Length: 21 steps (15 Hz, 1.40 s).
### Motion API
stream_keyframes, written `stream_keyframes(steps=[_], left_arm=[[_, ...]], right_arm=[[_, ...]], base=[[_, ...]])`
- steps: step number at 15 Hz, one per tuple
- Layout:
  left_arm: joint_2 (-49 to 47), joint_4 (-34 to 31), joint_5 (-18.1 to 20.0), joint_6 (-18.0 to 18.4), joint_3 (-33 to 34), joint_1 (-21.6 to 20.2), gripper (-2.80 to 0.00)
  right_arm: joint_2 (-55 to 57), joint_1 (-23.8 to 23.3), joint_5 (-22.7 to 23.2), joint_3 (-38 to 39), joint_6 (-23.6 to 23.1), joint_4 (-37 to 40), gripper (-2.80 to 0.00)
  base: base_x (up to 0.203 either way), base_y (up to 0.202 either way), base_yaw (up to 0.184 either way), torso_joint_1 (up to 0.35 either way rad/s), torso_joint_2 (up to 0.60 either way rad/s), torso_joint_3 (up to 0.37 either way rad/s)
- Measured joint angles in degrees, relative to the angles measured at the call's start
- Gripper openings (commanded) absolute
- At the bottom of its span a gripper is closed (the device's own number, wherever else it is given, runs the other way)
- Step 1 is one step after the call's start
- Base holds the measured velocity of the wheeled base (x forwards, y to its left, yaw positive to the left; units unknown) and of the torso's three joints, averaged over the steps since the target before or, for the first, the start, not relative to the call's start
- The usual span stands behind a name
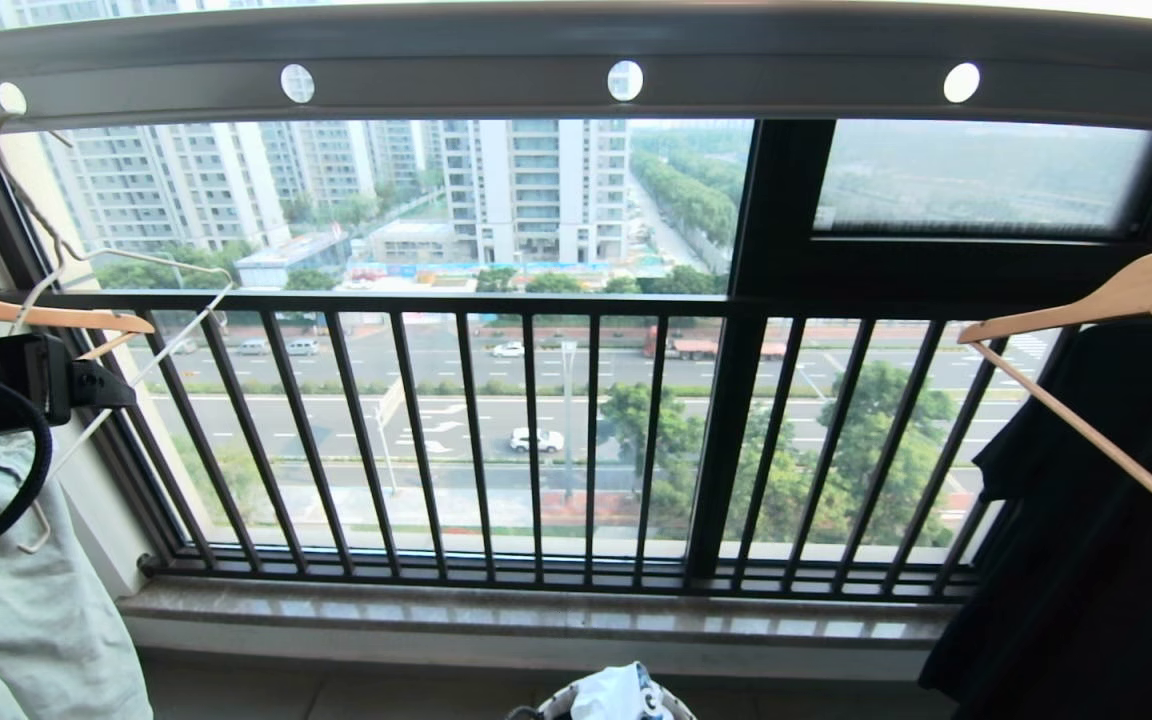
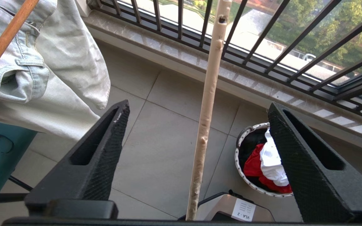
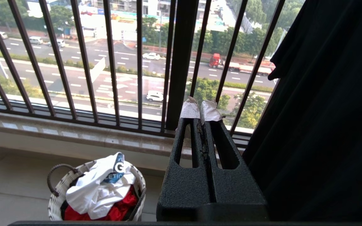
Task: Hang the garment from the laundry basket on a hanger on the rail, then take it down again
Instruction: Pick up the clothes rack on the clothesline
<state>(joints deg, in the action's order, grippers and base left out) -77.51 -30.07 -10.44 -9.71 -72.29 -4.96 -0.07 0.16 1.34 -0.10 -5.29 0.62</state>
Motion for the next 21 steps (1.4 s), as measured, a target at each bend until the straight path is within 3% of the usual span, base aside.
stream_keyframes(steps=[21], left_arm=[[1.3, 0.0, 0.0, 0.0, 0.0, 0.0, -2.80]], right_arm=[[0.0, 0.0, 0.0, 0.0, 0.0, 0.0, -2.80]], base=[[0.000, 0.000, 0.000, 0.000, 0.00, 0.000]])
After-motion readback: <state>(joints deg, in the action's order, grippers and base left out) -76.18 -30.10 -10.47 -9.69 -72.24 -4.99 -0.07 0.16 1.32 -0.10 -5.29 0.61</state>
